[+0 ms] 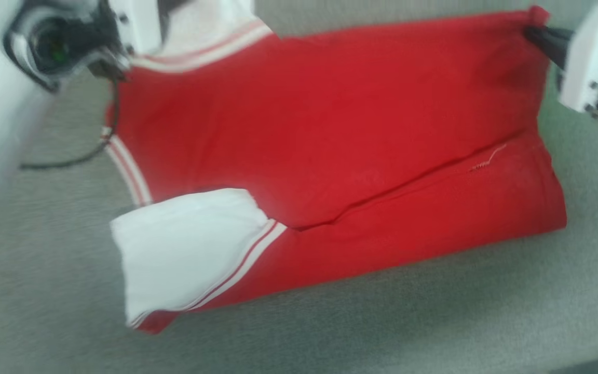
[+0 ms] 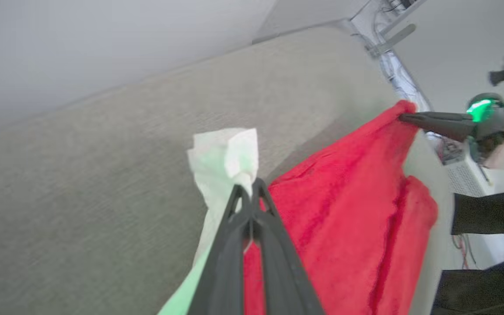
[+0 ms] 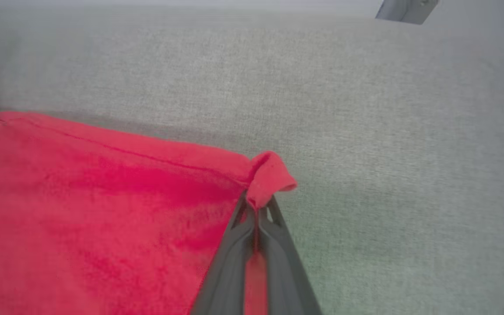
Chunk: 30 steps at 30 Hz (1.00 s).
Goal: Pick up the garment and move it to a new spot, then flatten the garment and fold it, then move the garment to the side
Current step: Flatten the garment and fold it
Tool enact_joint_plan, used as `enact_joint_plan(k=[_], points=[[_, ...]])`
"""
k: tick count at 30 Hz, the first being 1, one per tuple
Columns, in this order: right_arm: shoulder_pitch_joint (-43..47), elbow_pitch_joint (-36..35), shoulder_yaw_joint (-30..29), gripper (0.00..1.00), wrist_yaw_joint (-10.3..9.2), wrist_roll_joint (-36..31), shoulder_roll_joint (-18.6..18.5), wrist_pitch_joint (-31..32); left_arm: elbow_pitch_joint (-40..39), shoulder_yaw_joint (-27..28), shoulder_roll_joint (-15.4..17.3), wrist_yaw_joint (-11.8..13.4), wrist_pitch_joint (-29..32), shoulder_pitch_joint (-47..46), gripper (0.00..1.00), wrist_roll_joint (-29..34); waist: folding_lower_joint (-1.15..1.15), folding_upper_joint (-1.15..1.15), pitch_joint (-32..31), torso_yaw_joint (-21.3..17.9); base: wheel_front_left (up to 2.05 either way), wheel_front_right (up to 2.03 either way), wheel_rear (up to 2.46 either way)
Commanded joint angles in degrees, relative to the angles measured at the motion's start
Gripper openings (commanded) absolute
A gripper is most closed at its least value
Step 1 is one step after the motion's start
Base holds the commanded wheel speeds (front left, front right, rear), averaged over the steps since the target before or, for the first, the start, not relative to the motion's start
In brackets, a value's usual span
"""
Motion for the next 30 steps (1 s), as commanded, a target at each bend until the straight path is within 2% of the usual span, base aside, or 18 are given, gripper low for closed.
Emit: enact_joint_plan(k=[1, 5, 13, 17, 20, 22, 25, 30], points=[[1.7, -0.7, 0.1, 0.00, -0.02, 0.7, -1.0, -0.7, -1.5, 0.1, 0.2, -0.2, -0.7, 1.5, 0.00, -0.8, 0.00, 0.00, -5.7, 4.4, 0.00, 0.00, 0.00], [6.7, -4.9, 0.7, 0.00, -0.02, 2.7, -5.6, -1.1, -11.2, 0.3, 3.6, -0.2, -3.2, 7.1, 0.00, -3.6, 0.00, 0.00, -10.0, 6.7, 0.00, 0.00, 0.00], [19.8, -14.8, 0.7, 0.00, -0.02, 6.1, -14.5, -2.3, -30.7, -1.4, 13.5, -0.2, -12.9, 23.0, 0.00, -4.3, 0.00, 0.00, -14.6, 9.4, 0.00, 0.00, 0.00], [26.7, -18.1, -1.0, 0.00, -0.02, 7.2, -18.2, -4.5, -35.1, -2.3, 16.5, -0.1, -19.8, 31.2, 0.00, -3.7, 0.00, 0.00, -15.1, 10.4, 0.00, 0.00, 0.00], [31.4, -19.4, -2.1, 0.00, -0.02, 7.6, -19.3, -6.2, -35.5, -4.1, 18.1, -0.1, -23.7, 36.2, 0.00, -1.2, 0.00, 0.00, -14.8, 10.7, 0.00, 0.00, 0.00], [33.6, -20.1, -2.9, 0.00, -0.02, 7.3, -19.5, -7.3, -34.1, -5.7, 18.4, -0.1, -25.5, 38.7, 0.00, 1.1, 0.00, 0.00, -14.0, 10.7, 0.00, 0.00, 0.00], [35.5, -20.1, -3.3, 0.00, -0.02, 4.7, -19.6, -8.9, -31.0, -7.3, 16.9, -0.1, -27.4, 41.1, 0.00, 2.3, 0.00, 0.00, -12.8, 10.6, 0.00, 0.00, 0.00], [36.2, -18.0, -3.4, 0.00, -0.01, 2.8, -17.0, -9.8, -26.4, -8.1, 13.8, -0.1, -29.7, 42.0, 0.00, 2.6, 0.00, 0.00, -11.3, 10.0, 0.00, 0.00, 0.00]])
